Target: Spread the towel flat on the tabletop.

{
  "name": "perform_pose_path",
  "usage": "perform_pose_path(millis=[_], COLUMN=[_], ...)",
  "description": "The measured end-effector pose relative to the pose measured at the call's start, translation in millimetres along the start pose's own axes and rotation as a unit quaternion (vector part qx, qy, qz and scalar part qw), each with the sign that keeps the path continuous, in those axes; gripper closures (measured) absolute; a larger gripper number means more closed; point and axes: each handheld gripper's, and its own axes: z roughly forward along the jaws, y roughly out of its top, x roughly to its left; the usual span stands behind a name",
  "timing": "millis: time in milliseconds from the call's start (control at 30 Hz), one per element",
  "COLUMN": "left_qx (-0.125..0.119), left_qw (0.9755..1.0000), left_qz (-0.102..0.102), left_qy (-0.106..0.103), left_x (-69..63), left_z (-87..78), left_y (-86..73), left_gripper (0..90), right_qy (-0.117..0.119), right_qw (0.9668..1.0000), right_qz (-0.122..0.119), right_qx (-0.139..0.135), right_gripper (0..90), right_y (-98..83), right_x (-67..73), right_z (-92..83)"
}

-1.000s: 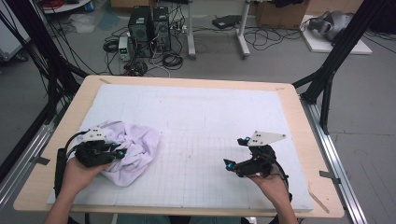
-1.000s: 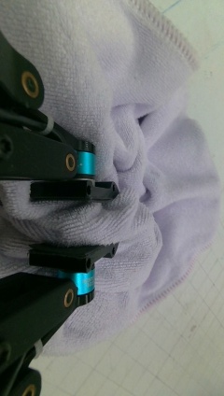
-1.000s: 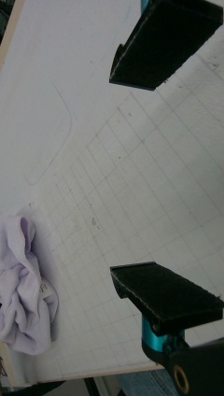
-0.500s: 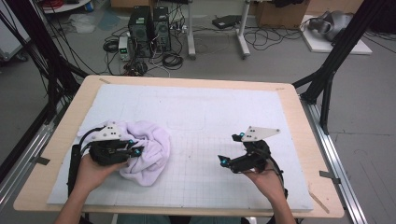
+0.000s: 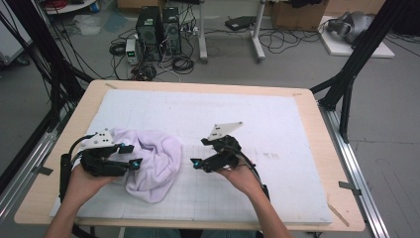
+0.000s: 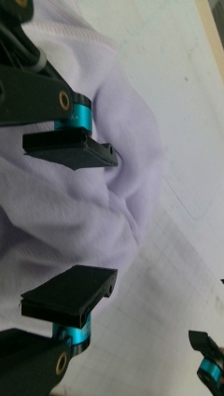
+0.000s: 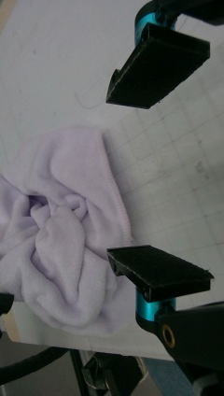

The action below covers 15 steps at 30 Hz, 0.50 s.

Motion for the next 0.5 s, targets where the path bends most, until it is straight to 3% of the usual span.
perform_pose_path(millis=[33,67,133,167,200,233,267,367,400,433,467,500], left_qx=[0.01,0.018,0.039,0.044,0.047,0.048,0.051,0.057,0.059,0.061,0.062,0.061], left_qw=[1.0,0.9998,0.9992,0.999,0.9989,0.9988,0.9987,0.9984,0.9982,0.9981,0.9981,0.9982], left_qz=[-0.001,-0.003,-0.004,-0.009,-0.008,-0.009,-0.009,0.004,0.006,0.006,0.005,0.001], left_qy=[0.001,0.0,0.005,0.006,0.004,0.001,-0.001,0.002,0.003,0.003,0.0,-0.001], left_x=[1.8,3.1,5.5,6.0,6.9,7.6,8.2,5.7,5.3,5.8,7.1,7.7], left_z=[3.2,6.6,14.1,17.7,20.2,22.8,25.0,27.1,28.1,28.6,28.9,29.4], left_y=[-3.4,-7.5,-16.9,-21.7,-26.3,-30.4,-33.4,-32.4,-32.7,-33.1,-33.2,-33.2], left_gripper=[47.3,56.8,59.9,65.8,65.8,71.2,71.2,75.0,75.0,76.5,76.5,78.7], right_qy=[0.005,0.014,0.017,0.021,0.021,0.014,0.014,0.011,0.011,0.015,0.015,0.022], right_qw=[1.0,0.9999,0.9997,0.9993,0.9993,0.9991,0.9991,0.9966,0.9966,0.9965,0.9965,0.9958], right_qz=[0.0,-0.003,-0.005,-0.002,-0.002,-0.003,-0.003,-0.022,-0.022,-0.024,-0.024,-0.033], right_qx=[0.005,0.01,0.017,0.029,0.029,0.041,0.041,0.078,0.078,0.078,0.078,0.083], right_gripper=[24.0,26.7,27.1,29.0,29.0,29.2,29.2,33.0,33.0,39.0,39.0,51.7], right_y=[1.6,2.8,3.1,3.1,3.1,2.5,2.5,0.7,0.7,1.2,1.2,2.4], right_x=[0.0,0.0,-0.3,-2.6,-2.6,-3.5,-3.5,-0.2,-0.2,0.6,0.6,2.0], right_z=[8.3,24.3,32.4,46.4,46.4,60.5,60.5,90.5,90.5,99.2,99.2,102.8])
